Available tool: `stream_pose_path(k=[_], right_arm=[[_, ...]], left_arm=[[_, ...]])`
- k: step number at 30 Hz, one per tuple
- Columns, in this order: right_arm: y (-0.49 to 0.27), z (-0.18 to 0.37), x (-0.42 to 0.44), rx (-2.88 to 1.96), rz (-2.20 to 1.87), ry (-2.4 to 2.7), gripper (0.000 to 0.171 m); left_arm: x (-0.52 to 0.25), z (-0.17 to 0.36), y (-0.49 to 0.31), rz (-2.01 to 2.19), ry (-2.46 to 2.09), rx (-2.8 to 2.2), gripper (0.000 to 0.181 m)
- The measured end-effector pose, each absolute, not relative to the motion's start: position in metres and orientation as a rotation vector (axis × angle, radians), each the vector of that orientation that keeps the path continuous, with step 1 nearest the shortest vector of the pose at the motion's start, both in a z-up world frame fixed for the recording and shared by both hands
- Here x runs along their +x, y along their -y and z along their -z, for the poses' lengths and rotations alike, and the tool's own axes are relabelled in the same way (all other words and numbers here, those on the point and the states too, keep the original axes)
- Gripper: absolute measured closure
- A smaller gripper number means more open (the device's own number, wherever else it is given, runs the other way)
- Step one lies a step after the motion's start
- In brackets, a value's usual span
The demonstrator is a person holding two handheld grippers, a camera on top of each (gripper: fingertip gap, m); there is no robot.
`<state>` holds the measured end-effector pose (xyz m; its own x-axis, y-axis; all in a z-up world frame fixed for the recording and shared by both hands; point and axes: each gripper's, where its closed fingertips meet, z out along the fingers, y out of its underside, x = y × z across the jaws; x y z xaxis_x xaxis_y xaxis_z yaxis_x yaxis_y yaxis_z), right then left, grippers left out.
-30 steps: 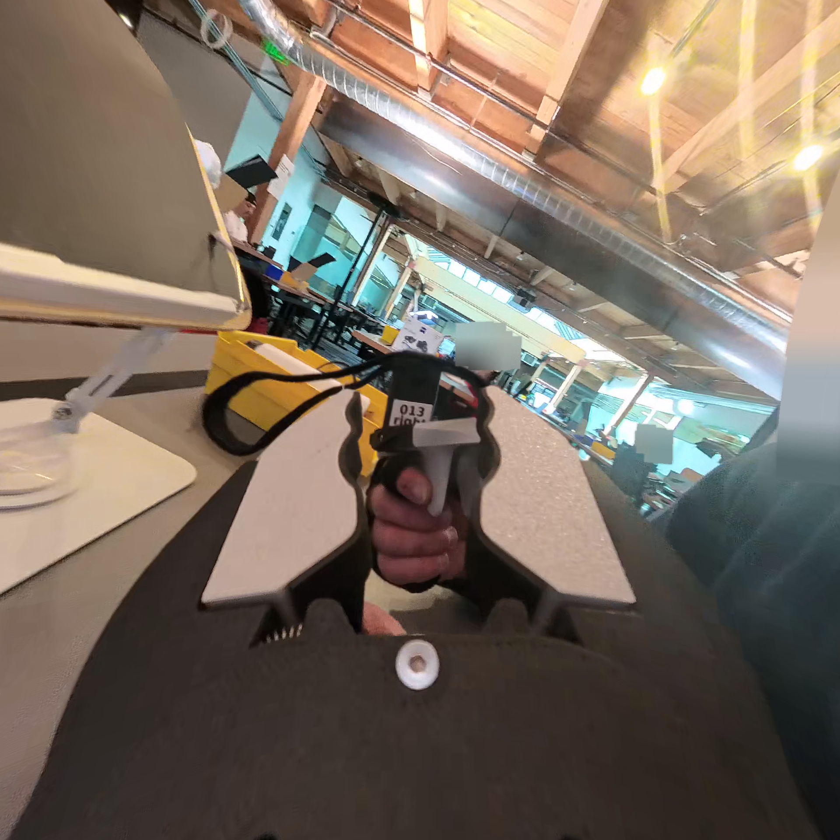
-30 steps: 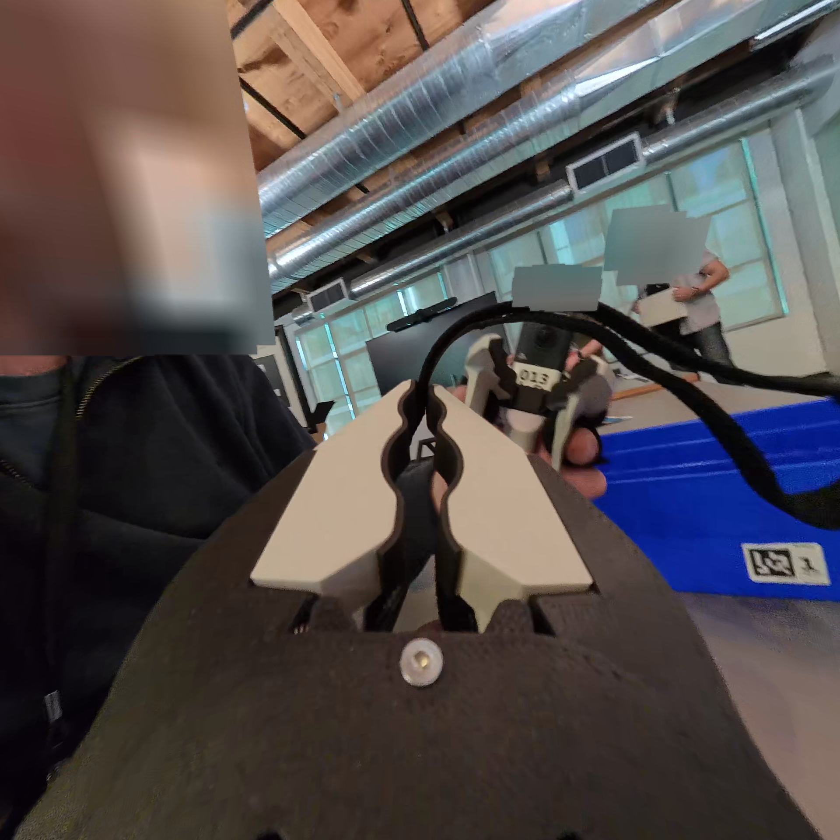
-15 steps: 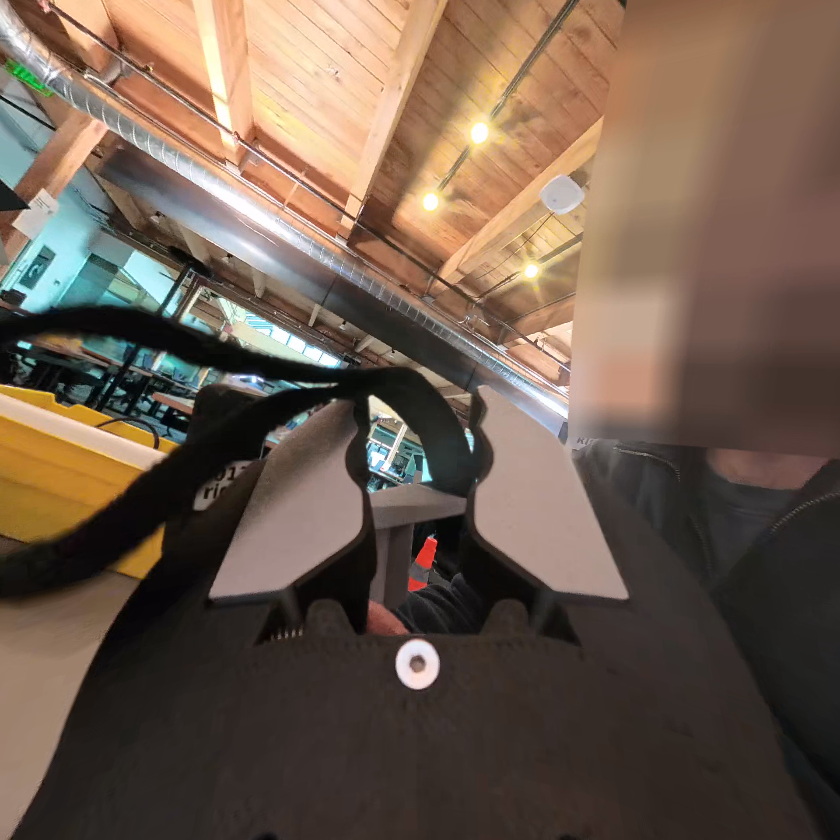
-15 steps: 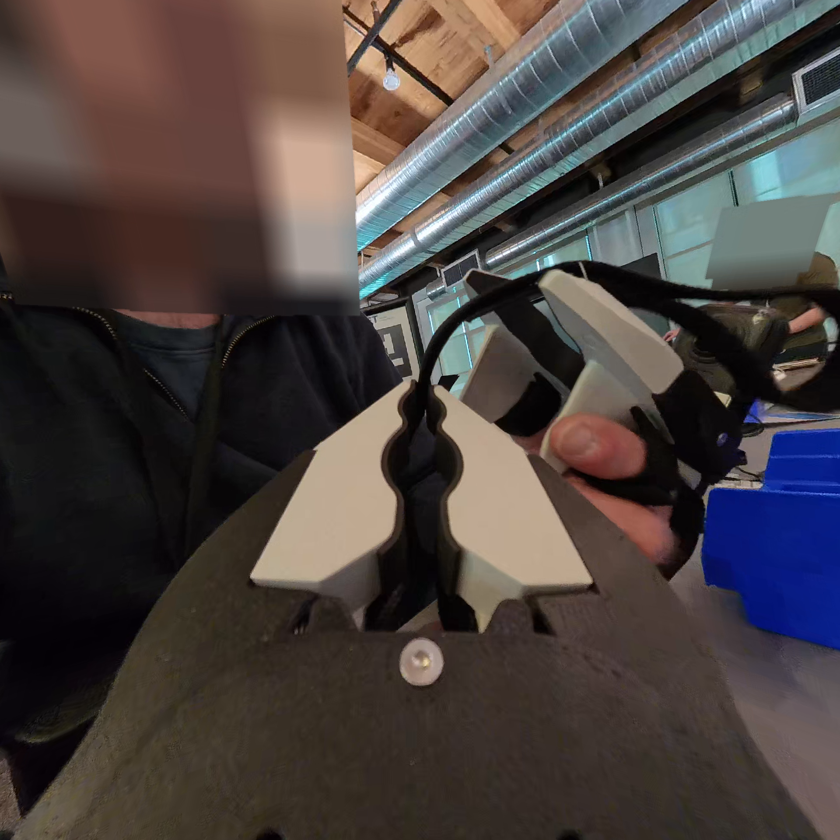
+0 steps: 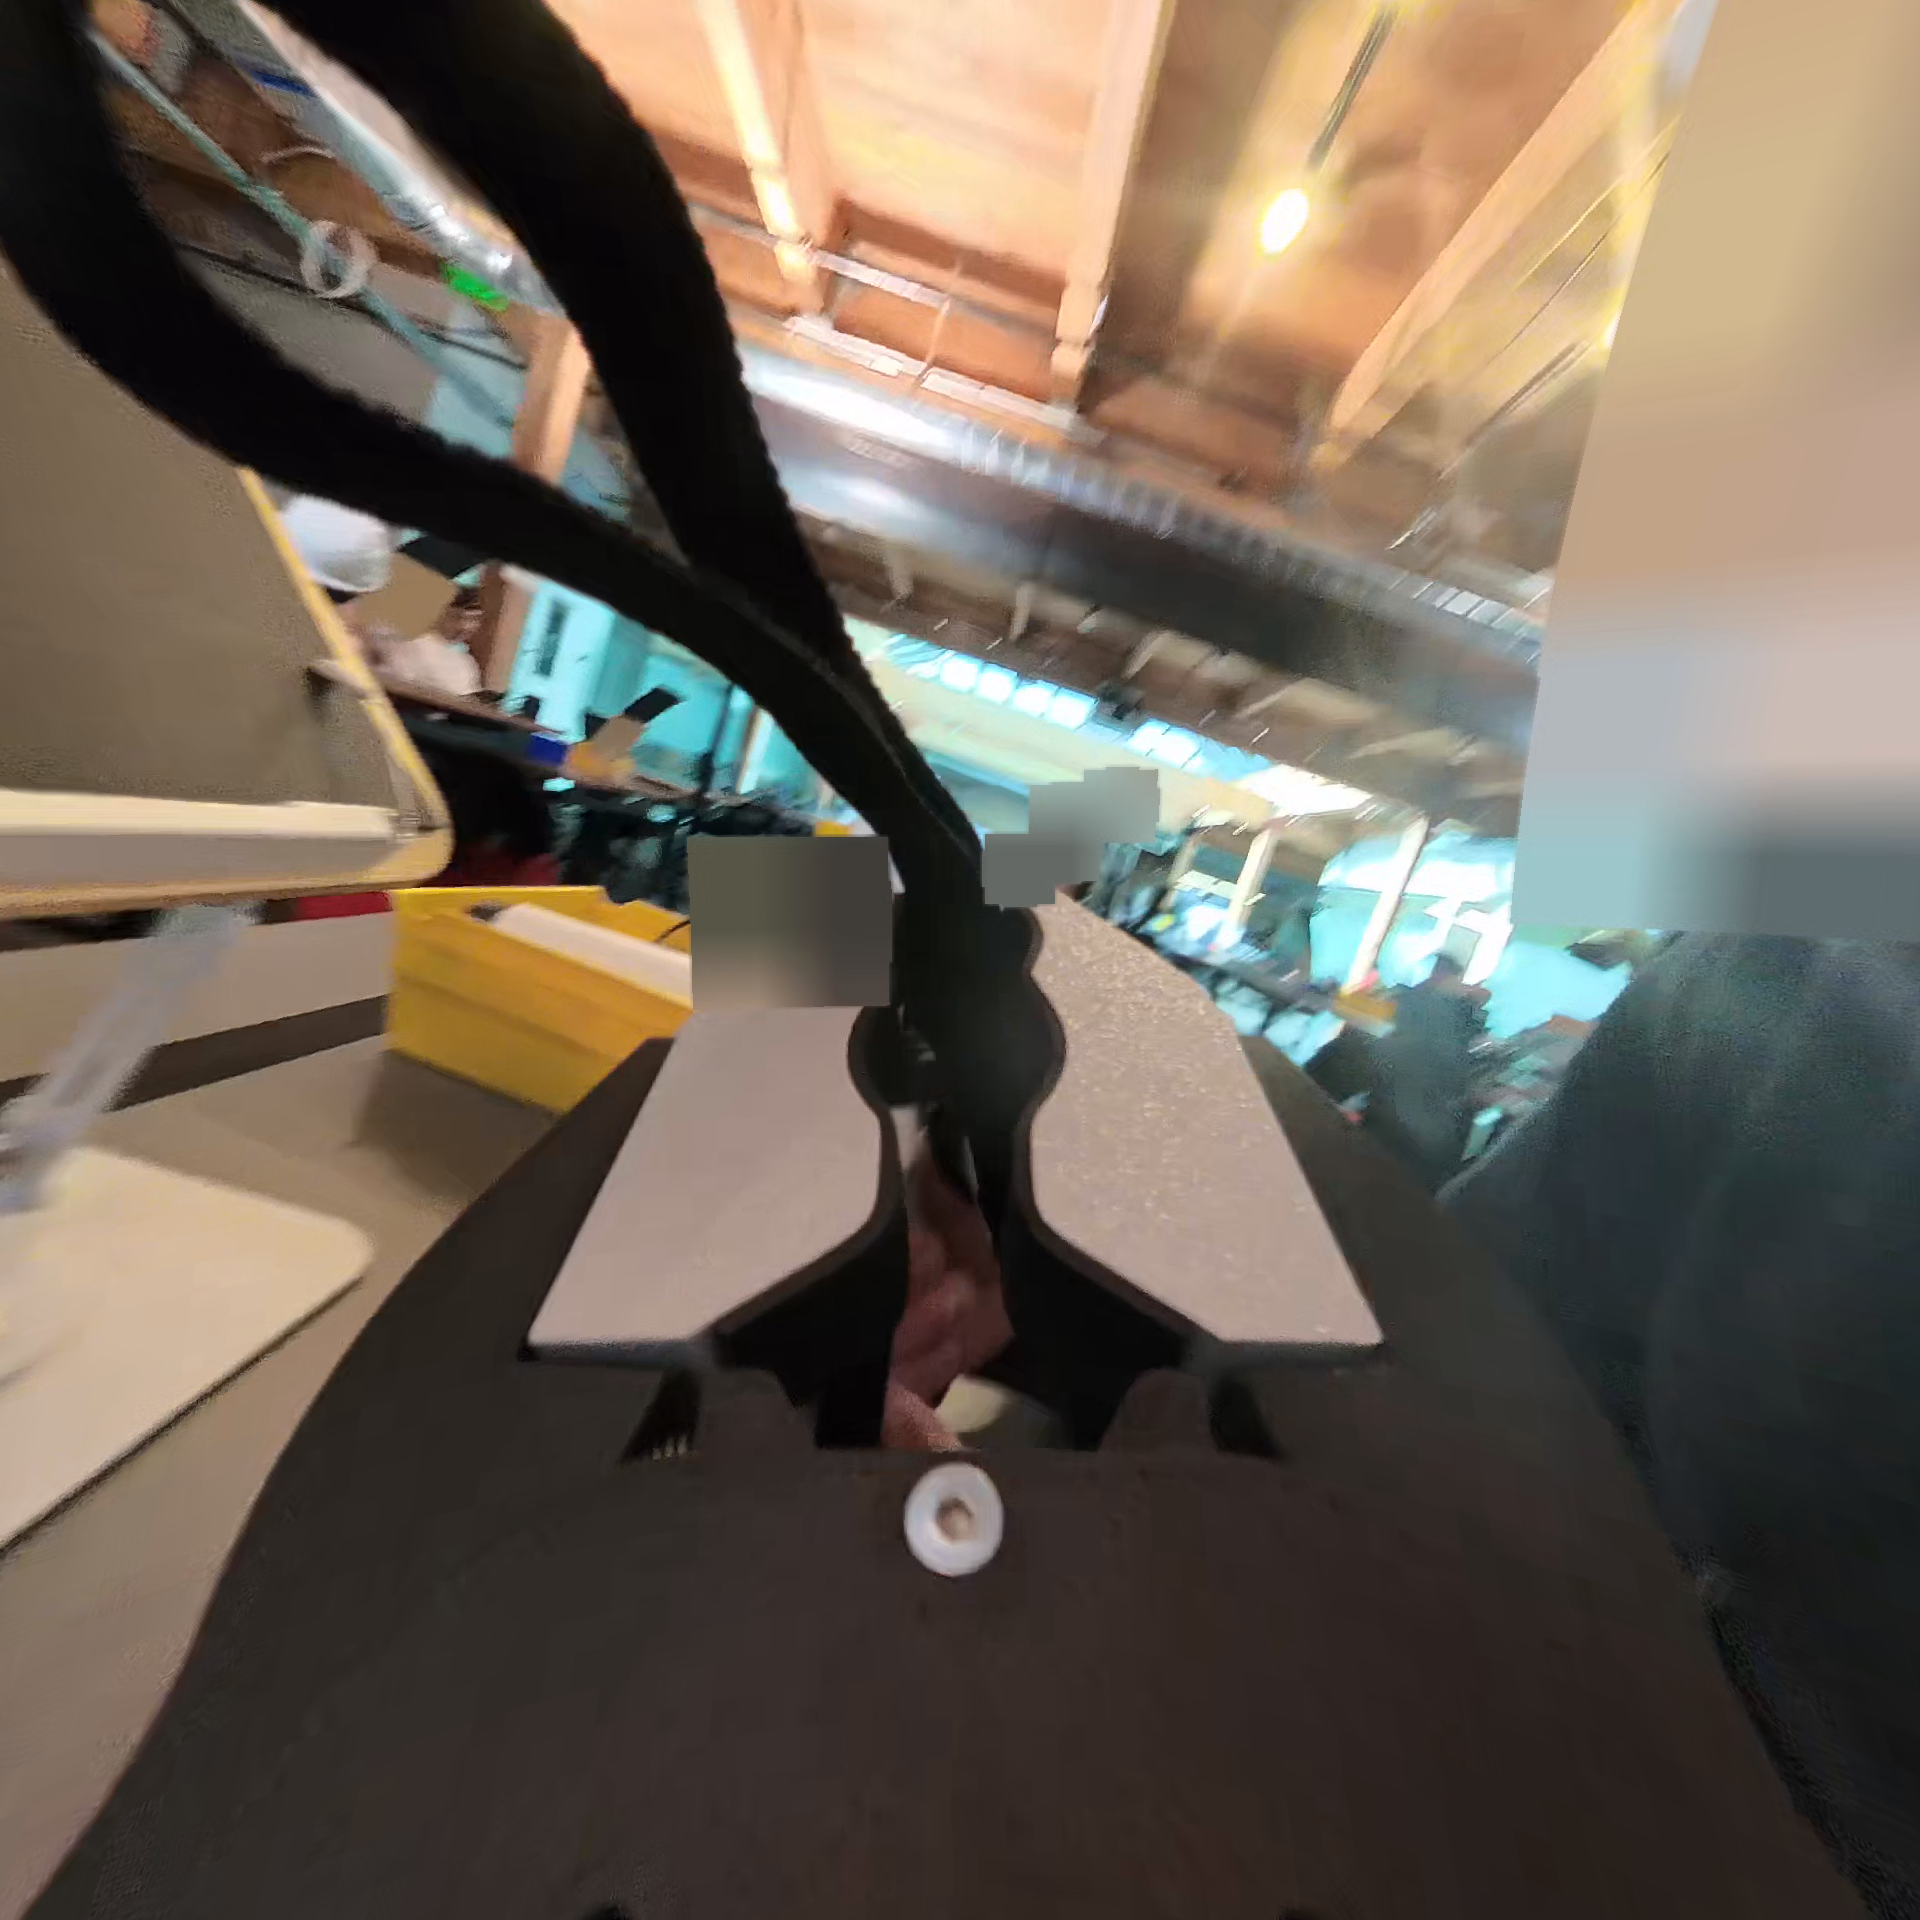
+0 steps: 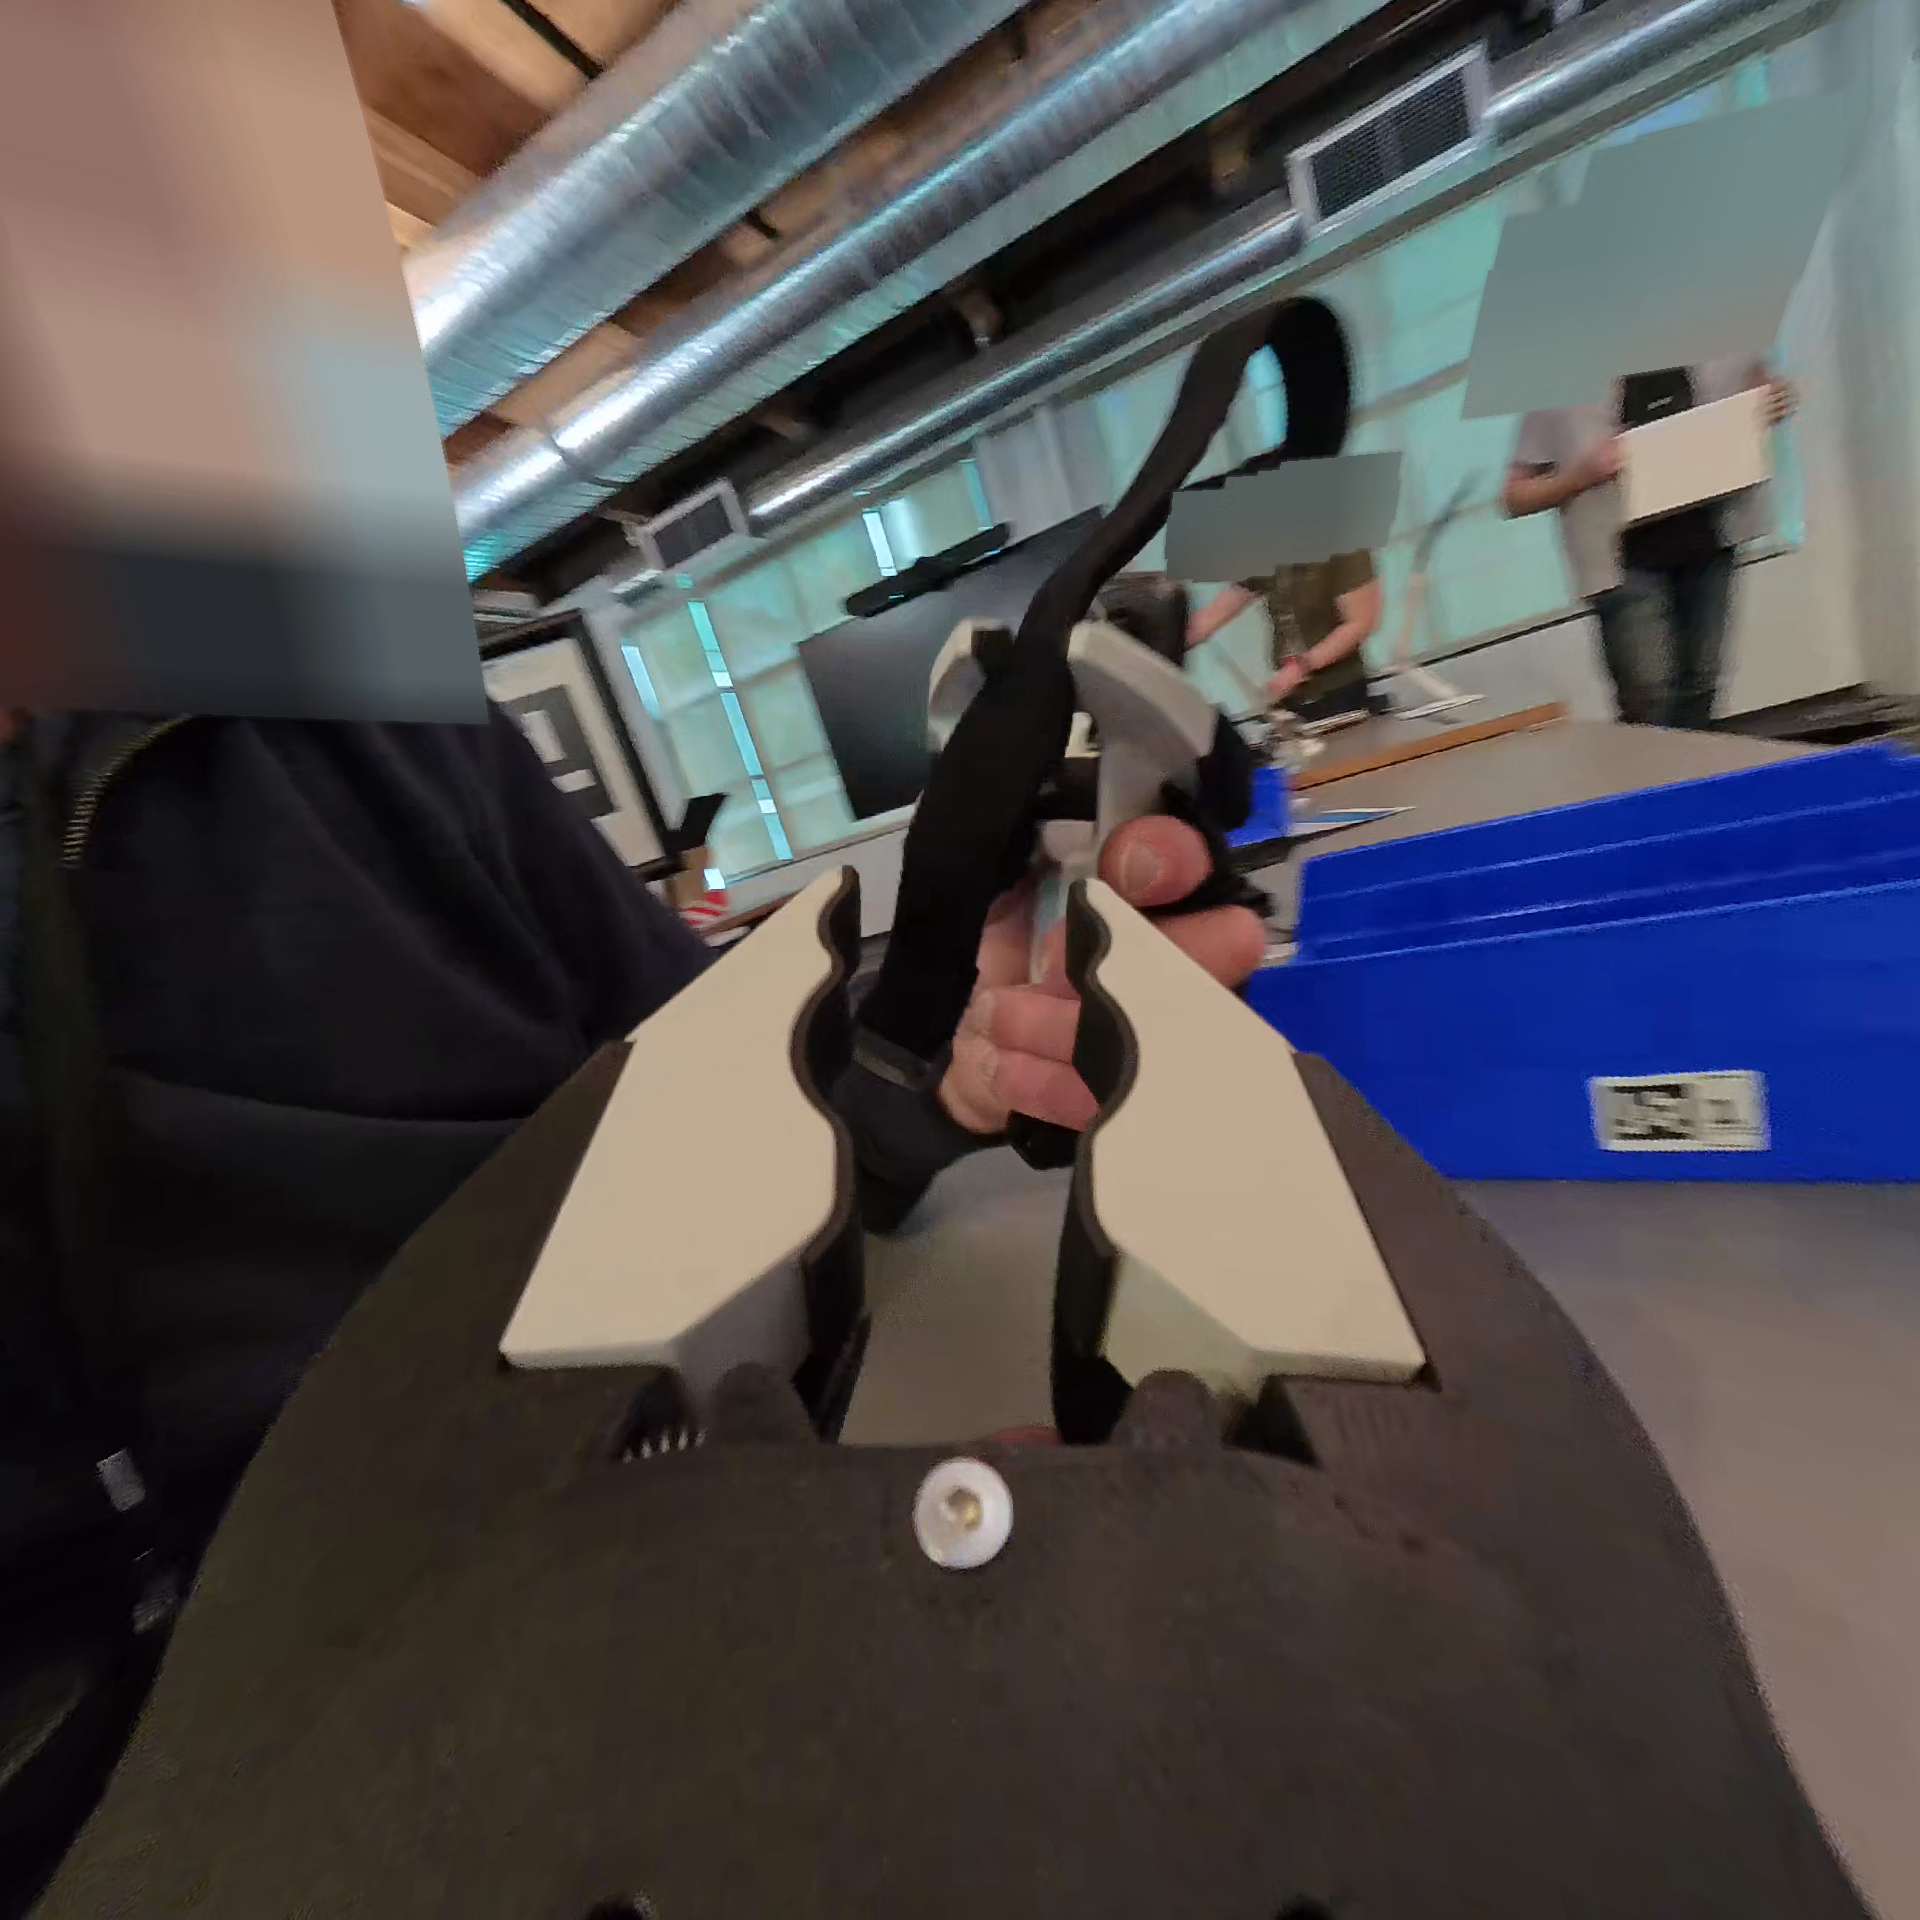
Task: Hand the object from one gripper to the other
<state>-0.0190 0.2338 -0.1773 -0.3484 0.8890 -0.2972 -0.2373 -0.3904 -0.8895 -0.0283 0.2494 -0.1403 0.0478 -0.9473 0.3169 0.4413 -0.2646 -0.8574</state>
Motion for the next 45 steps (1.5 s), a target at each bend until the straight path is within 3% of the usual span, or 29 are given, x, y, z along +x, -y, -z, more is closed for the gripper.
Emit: stream_pose_path(k=[8,13,21,28,30,45], right_arm=[[-0.274,0.165,-0.004,-1.197,-1.236,0.911,0.109],[-0.279,0.163,-0.015,-1.247,-1.024,0.864,0.114],[-0.284,0.169,-0.029,-1.352,-1.157,0.665,0.117],[-0.287,0.175,-0.027,-1.373,-1.238,0.576,0.162],[-0.288,0.177,-0.026,-1.376,-1.248,0.578,0.167],[-0.268,0.177,-0.019,-1.254,-1.327,0.875,0.169]], left_arm=[[-0.036,0.172,-0.287,0.599,-0.828,-1.423,0.167],[-0.042,0.181,-0.304,0.035,-0.874,-1.465,0.167],[-0.035,0.187,-0.308,-0.362,-0.863,-1.357,0.168],[-0.024,0.196,-0.306,-0.439,-0.897,-1.308,0.168],[-0.023,0.197,-0.306,-0.405,-0.892,-1.315,0.166],[-0.015,0.195,-0.280,0.349,-1.044,-1.399,0.149]])
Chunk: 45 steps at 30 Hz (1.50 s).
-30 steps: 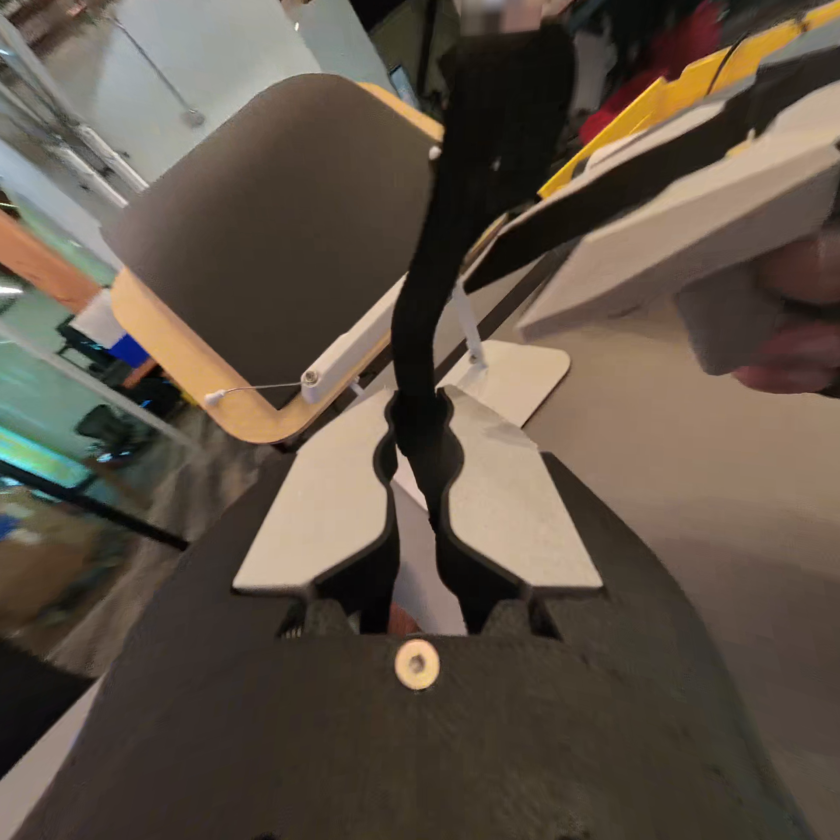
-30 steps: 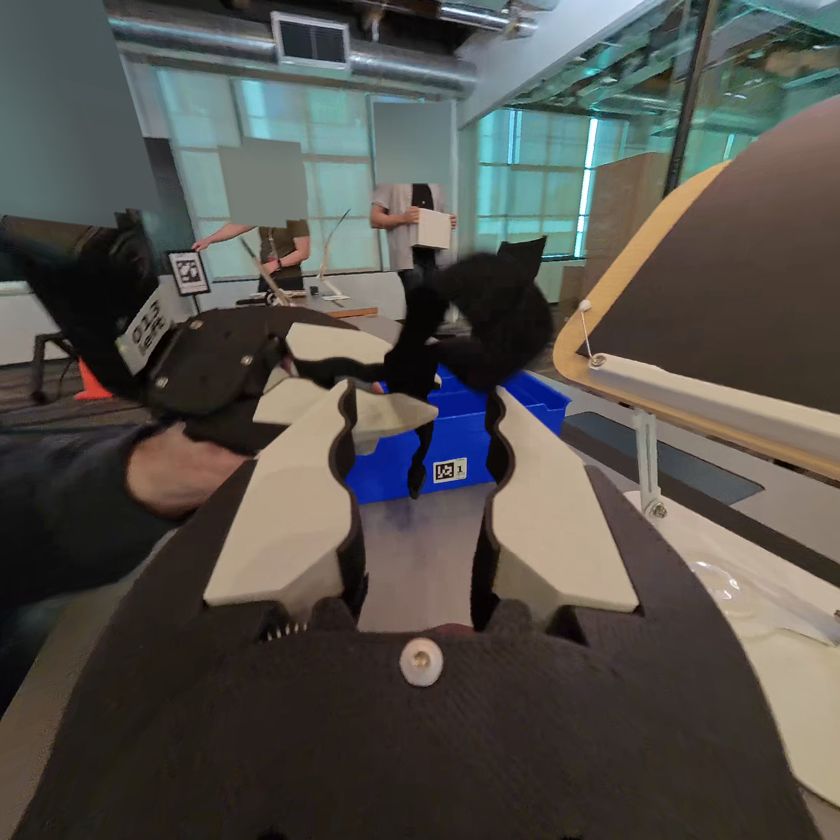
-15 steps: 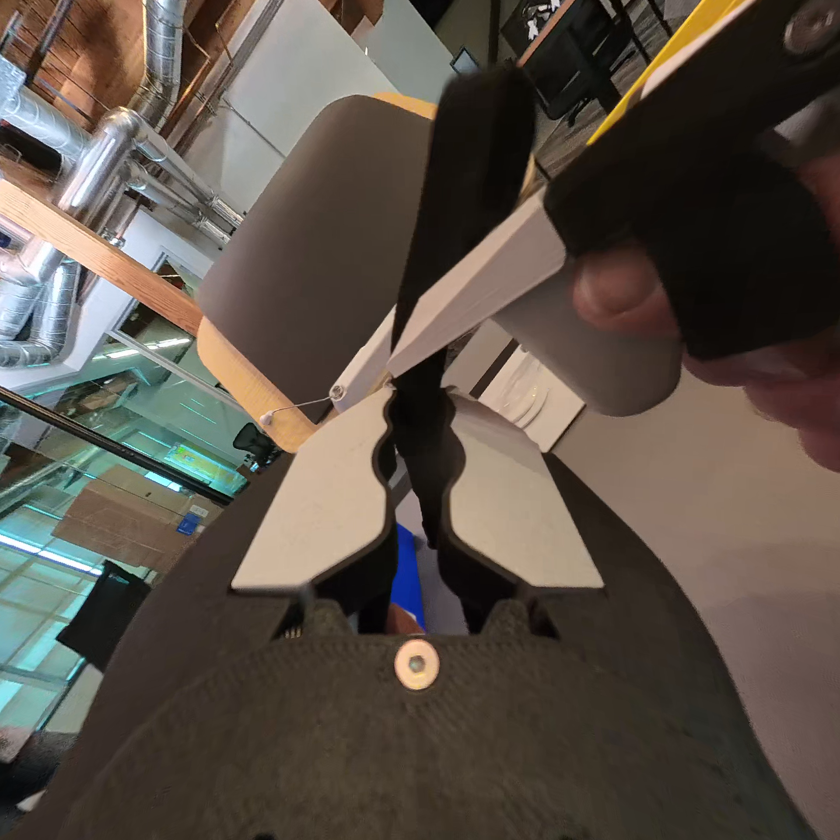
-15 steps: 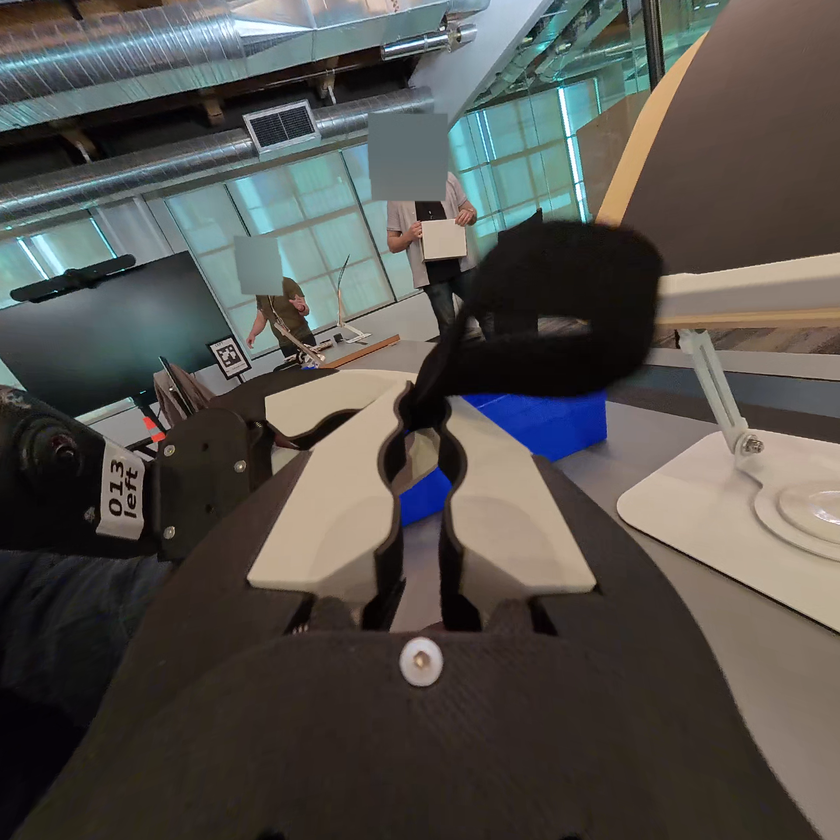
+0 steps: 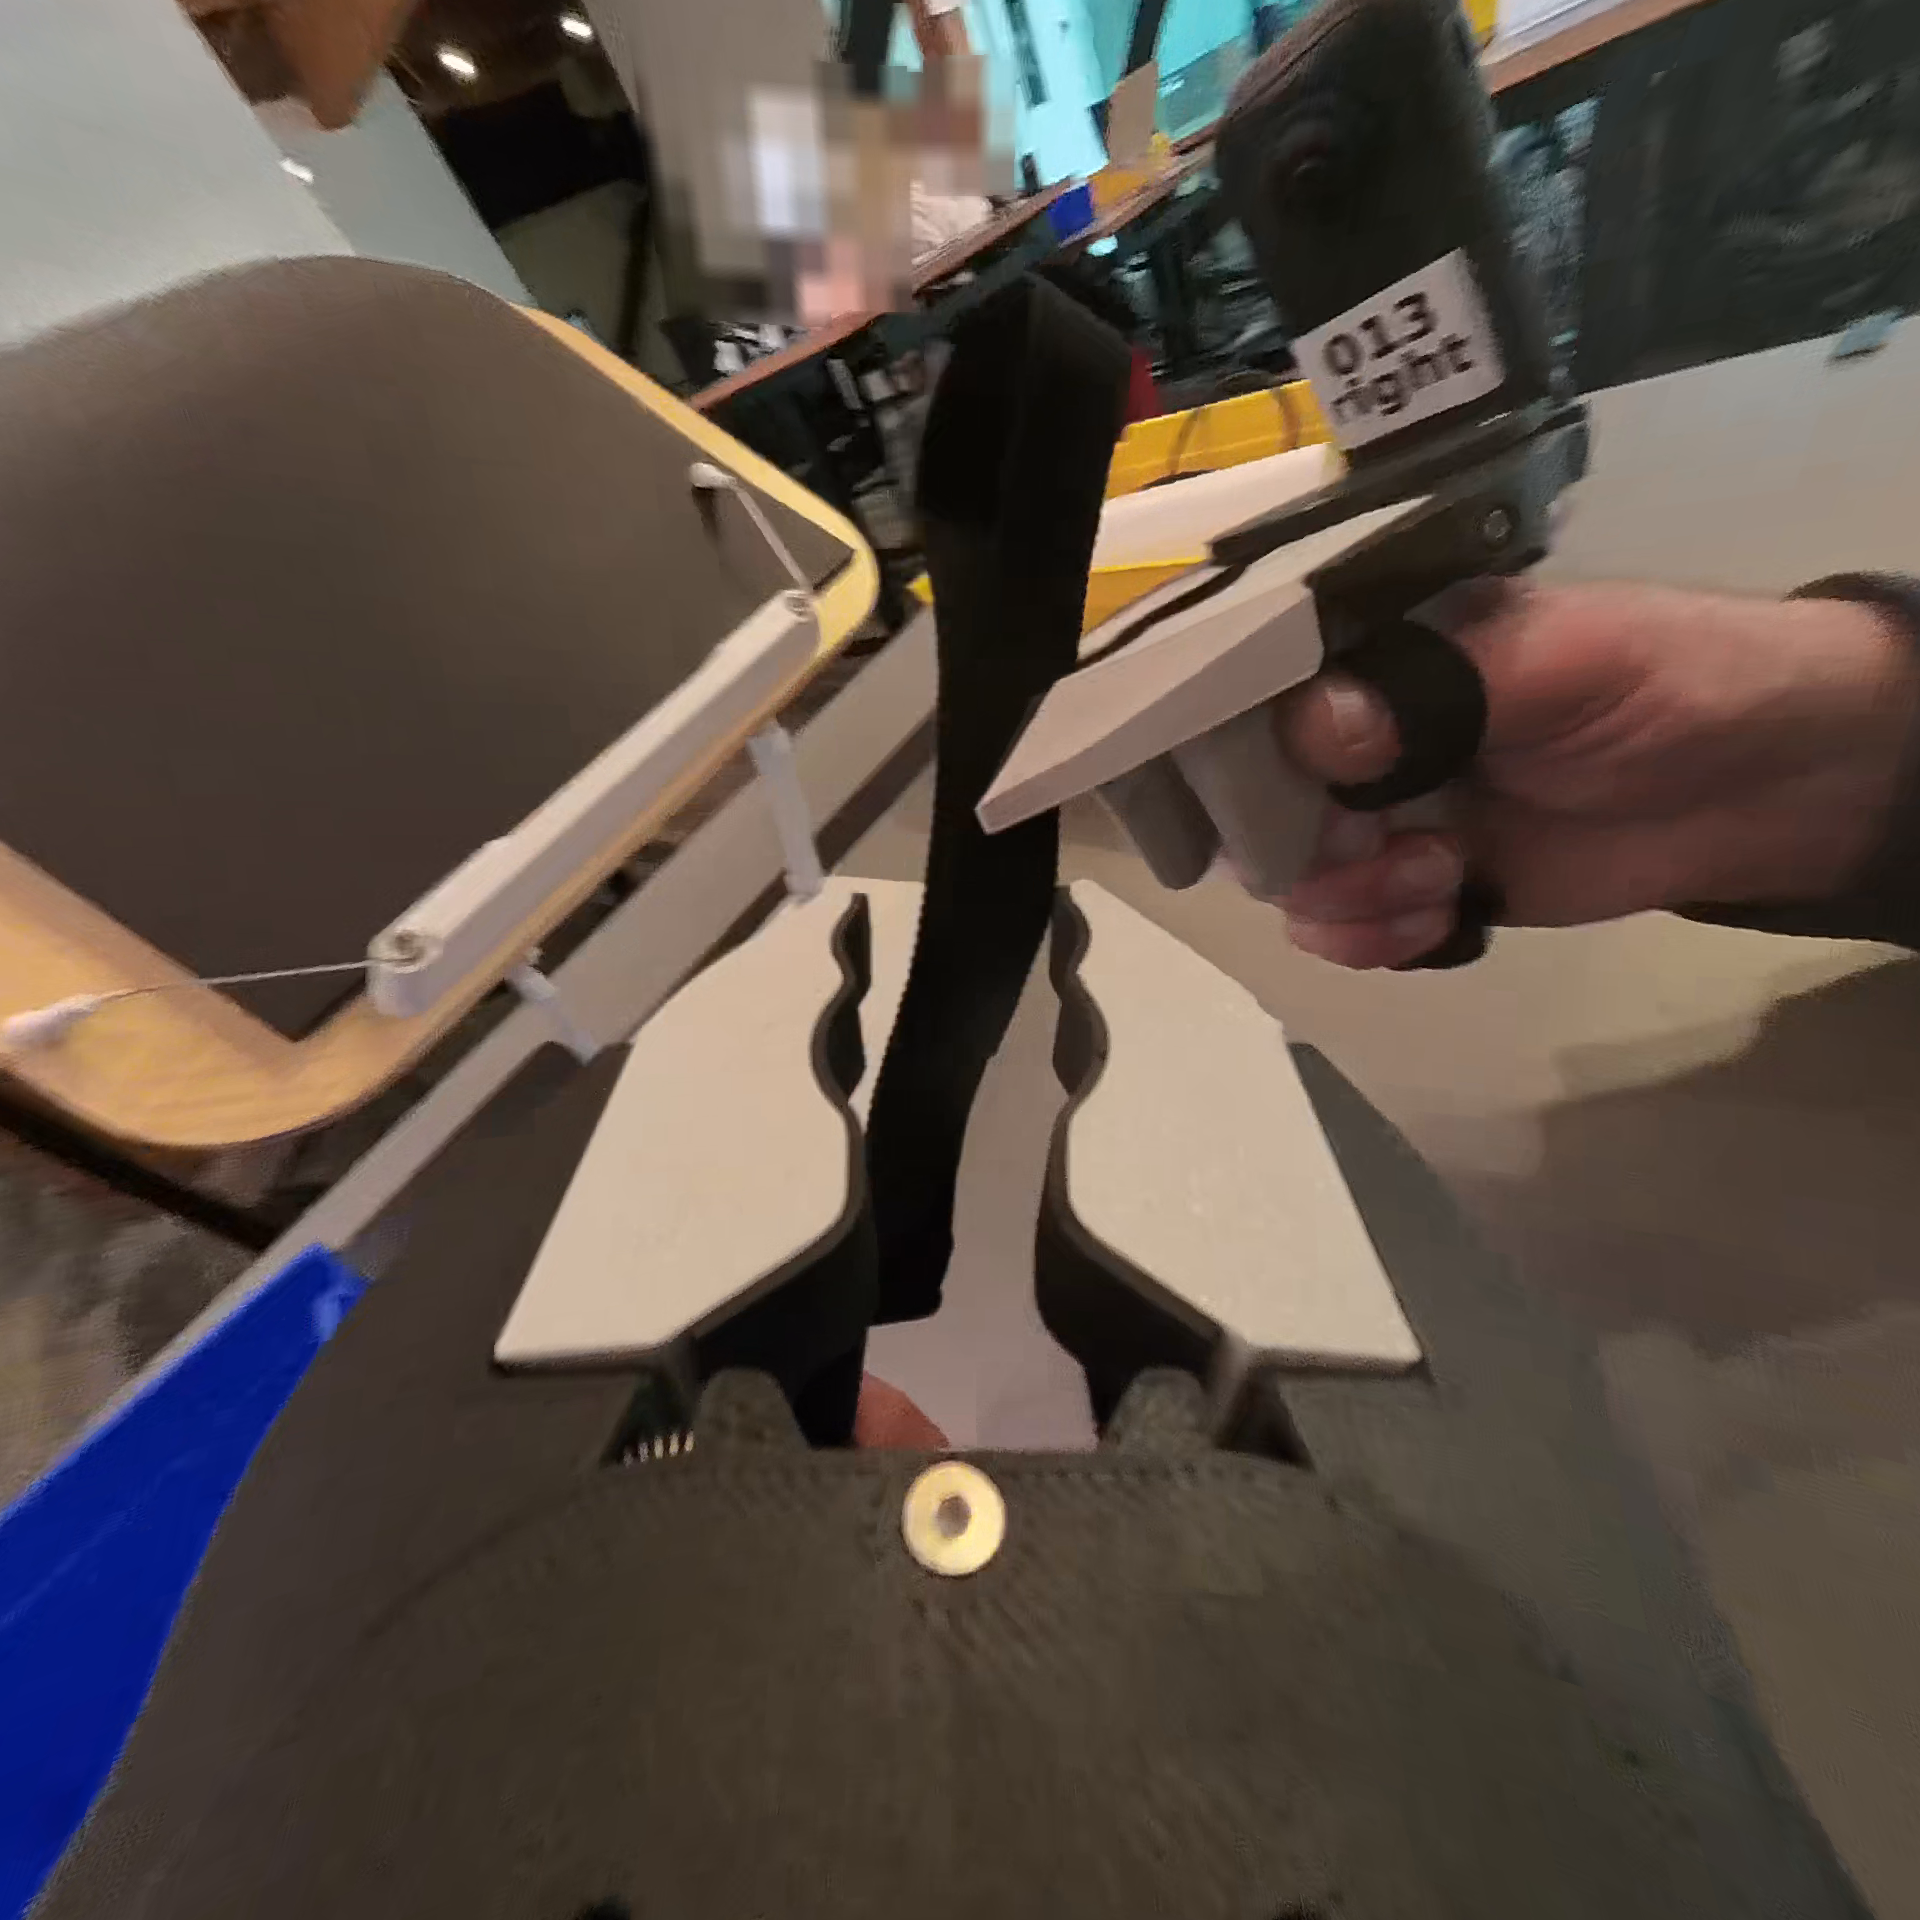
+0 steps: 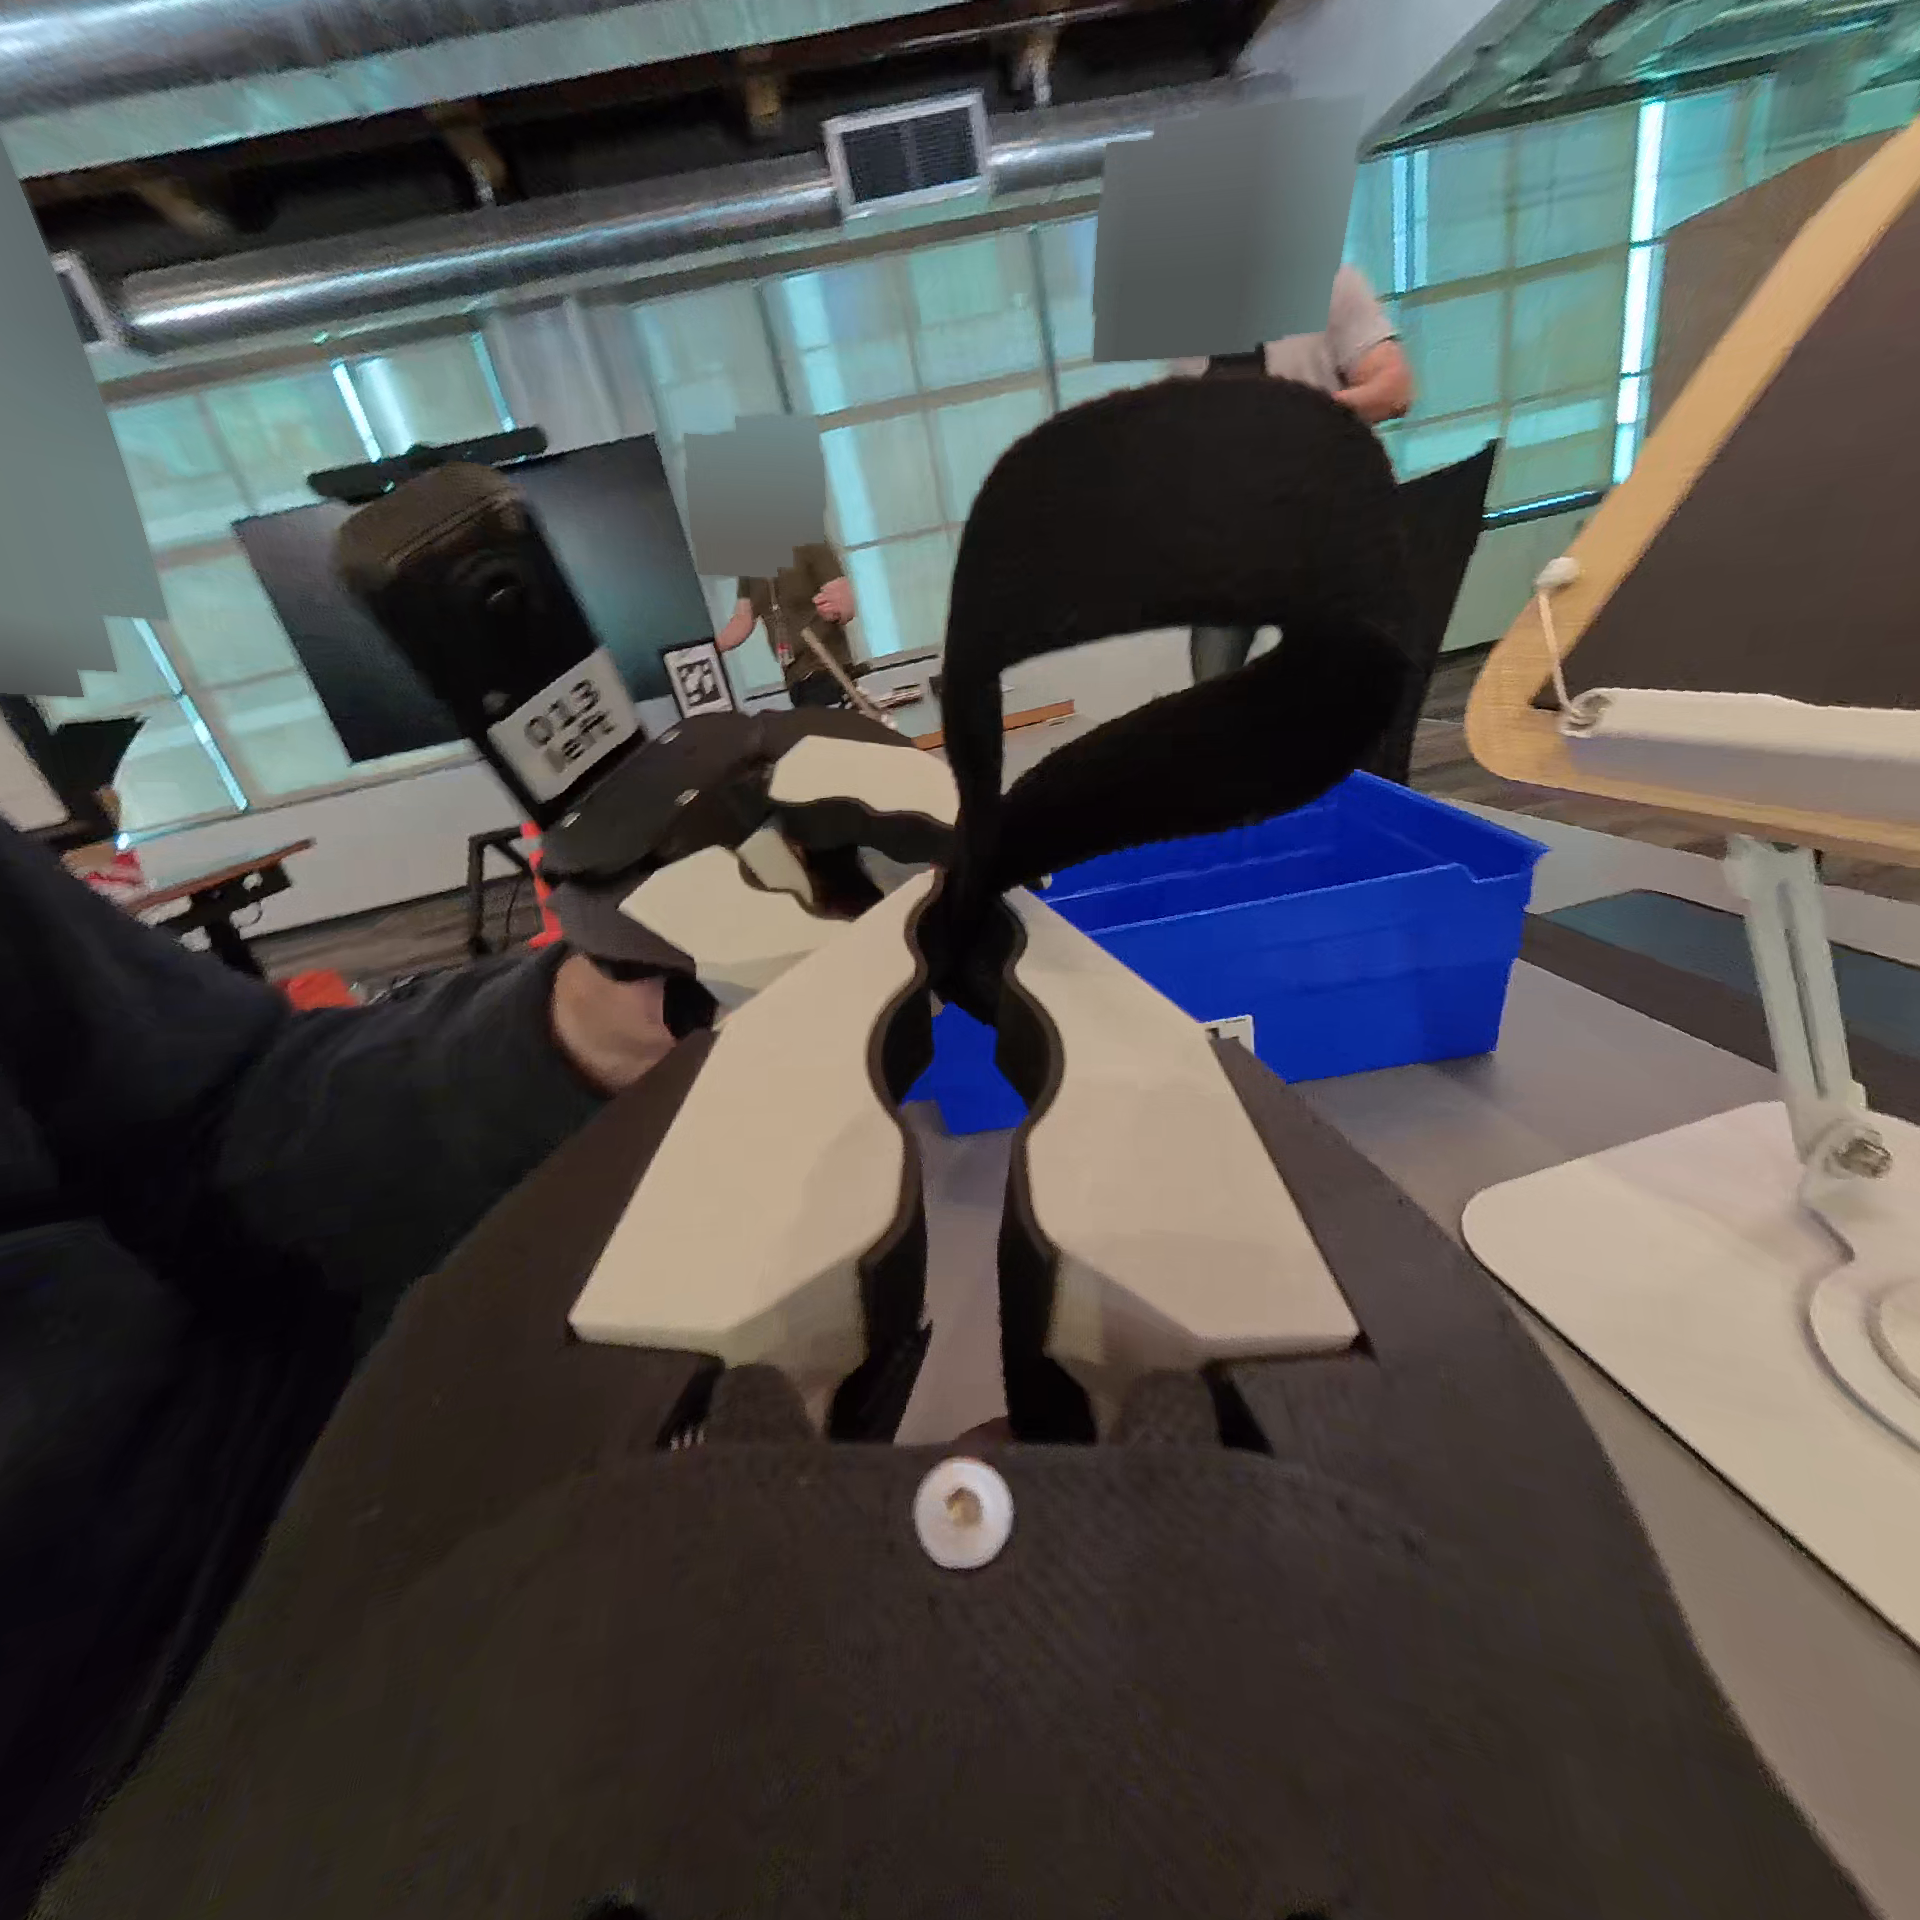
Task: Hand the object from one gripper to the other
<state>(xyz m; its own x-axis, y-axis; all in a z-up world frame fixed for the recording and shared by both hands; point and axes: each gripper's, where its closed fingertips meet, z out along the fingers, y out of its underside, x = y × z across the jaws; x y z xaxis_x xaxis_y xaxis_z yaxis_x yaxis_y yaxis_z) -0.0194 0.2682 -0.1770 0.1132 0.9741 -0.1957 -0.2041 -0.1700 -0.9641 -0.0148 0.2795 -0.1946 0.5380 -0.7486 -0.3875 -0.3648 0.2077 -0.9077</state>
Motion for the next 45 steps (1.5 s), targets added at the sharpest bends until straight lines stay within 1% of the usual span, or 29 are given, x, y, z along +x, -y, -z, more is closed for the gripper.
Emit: stream_pose_path(k=[6,8,12,14,15,17,19,21,26,29,30,32,33,34,36,37,39,41,42,43,44,45], right_arm=[[-0.240,0.183,-0.021,-1.160,-1.327,1.125,0.169],[-0.236,0.184,-0.021,-1.146,-1.327,1.159,0.170],[-0.239,0.188,-0.020,-1.160,-1.297,1.166,0.169],[-0.246,0.189,-0.021,-1.187,-1.277,1.138,0.166],[-0.251,0.189,-0.020,-1.209,-1.257,1.114,0.161],[-0.263,0.190,-0.017,-1.258,-1.212,1.063,0.144],[-0.272,0.191,-0.014,-1.300,-1.158,1.026,0.135],[-0.279,0.191,-0.011,-1.317,-1.108,0.997,0.130],[-0.284,0.178,0.000,-1.297,-1.122,0.920,0.124],[-0.288,0.167,0.013,-1.279,-1.115,0.874,0.122],[-0.287,0.166,0.016,-1.275,-1.113,0.881,0.124],[-0.282,0.166,0.021,-1.273,-1.112,0.935,0.153],[-0.280,0.168,0.022,-1.285,-1.106,0.964,0.162],[-0.279,0.171,0.023,-1.307,-1.104,0.989,0.160],[-0.279,0.178,0.024,-1.360,-1.090,1.019,0.138],[-0.278,0.182,0.024,-1.384,-1.075,1.046,0.131],[-0.277,0.192,0.024,-1.442,-1.019,1.112,0.129],[-0.274,0.205,0.024,-1.512,-0.973,1.195,0.129],[-0.273,0.211,0.024,-1.541,-0.954,1.230,0.134],[-0.273,0.213,0.024,-1.552,-0.940,1.248,0.145],[-0.273,0.212,0.024,-1.547,-0.946,1.248,0.151],[-0.273,0.209,0.024,-1.535,-0.974,1.235,0.152]], left_arm=[[-0.008,0.204,-0.253,0.718,-1.157,-1.474,0.154],[-0.003,0.206,-0.242,0.809,-1.200,-1.474,0.166],[-0.001,0.211,-0.244,0.810,-1.197,-1.486,0.175],[-0.002,0.212,-0.249,0.777,-1.170,-1.492,0.176],[-0.003,0.212,-0.253,0.746,-1.153,-1.493,0.176],[-0.006,0.213,-0.264,0.648,-1.111,-1.502,0.176],[-0.012,0.212,-0.277,0.506,-1.053,-1.503,0.176],[-0.015,0.212,-0.286,0.379,-1.015,-1.492,0.176],[-0.021,0.213,-0.296,0.059,-1.029,-1.405,0.176],[-0.021,0.215,-0.297,-0.030,-1.078,-1.366,0.176],[-0.022,0.215,-0.297,-0.040,-1.085,-1.359,0.176],[-0.023,0.214,-0.297,-0.030,-1.086,-1.358,0.176],[-0.024,0.213,-0.298,-0.037,-1.080,-1.353,0.176],[-0.025,0.213,-0.299,-0.041,-1.082,-1.353,0.176],[-0.025,0.212,-0.298,-0.041,-1.087,-1.347,0.176],[-0.026,0.211,-0.298,-0.056,-1.090,-1.341,0.176],[-0.025,0.212,-0.298,-0.091,-1.119,-1.331,0.176],[-0.025,0.211,-0.297,-0.133,-1.148,-1.305,0.176],[-0.024,0.211,-0.296,-0.143,-1.163,-1.293,0.176],[-0.023,0.210,-0.295,-0.157,-1.170,-1.284,0.176],[-0.023,0.210,-0.295,-0.171,-1.179,-1.279,0.176],[-0.022,0.211,-0.295,-0.182,-1.188,-1.274,0.176]])
